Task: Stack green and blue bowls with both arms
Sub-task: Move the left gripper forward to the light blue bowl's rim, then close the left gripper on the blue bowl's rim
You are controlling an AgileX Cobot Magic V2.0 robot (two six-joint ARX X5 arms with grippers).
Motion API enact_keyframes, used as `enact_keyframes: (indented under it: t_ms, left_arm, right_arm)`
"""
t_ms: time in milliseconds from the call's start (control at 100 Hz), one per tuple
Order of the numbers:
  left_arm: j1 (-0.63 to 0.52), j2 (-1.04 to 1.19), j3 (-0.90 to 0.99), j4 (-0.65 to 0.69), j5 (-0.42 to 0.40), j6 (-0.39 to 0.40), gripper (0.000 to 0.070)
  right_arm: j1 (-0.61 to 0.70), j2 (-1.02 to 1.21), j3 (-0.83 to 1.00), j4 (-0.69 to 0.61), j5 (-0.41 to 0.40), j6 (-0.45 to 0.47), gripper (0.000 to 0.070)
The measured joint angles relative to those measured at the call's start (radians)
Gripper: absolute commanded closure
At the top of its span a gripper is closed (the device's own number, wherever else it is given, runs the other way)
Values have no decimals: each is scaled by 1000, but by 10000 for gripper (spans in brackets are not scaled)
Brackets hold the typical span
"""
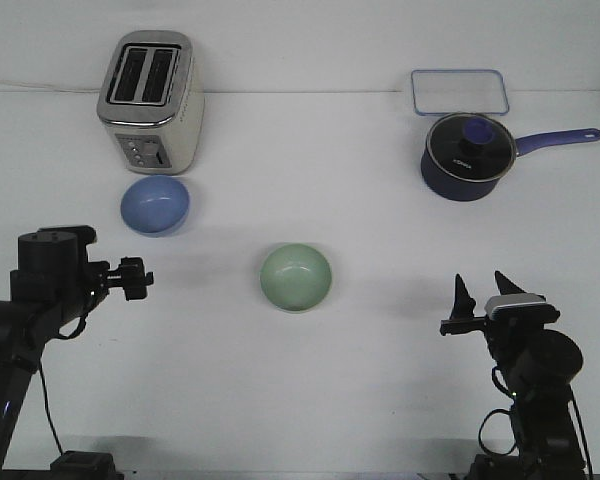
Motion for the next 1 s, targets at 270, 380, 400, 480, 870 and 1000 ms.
enact_keyframes:
  t_ms: [270, 380, 400, 480, 870, 1000]
  left_arm:
    - [43, 265, 227, 0, 0, 25, 241]
    - [61, 386, 315, 1, 0, 48, 241]
    - [65, 408, 330, 1, 0, 53, 241]
    - [81, 491, 387, 2, 0, 71, 241]
    - [148, 769, 510, 47, 0, 117, 240]
    - [148, 815, 510, 63, 0, 117, 241]
  right_arm:
    - [0, 0, 0, 0, 0, 4, 242]
    - [0, 0, 0, 0, 0, 5, 242]
    - [0, 0, 0, 0, 0, 5, 242]
    - [0, 0, 0, 0, 0, 6, 242]
    - [0, 0, 0, 0, 0, 6, 242]
    - [0, 0, 0, 0, 0, 6, 242]
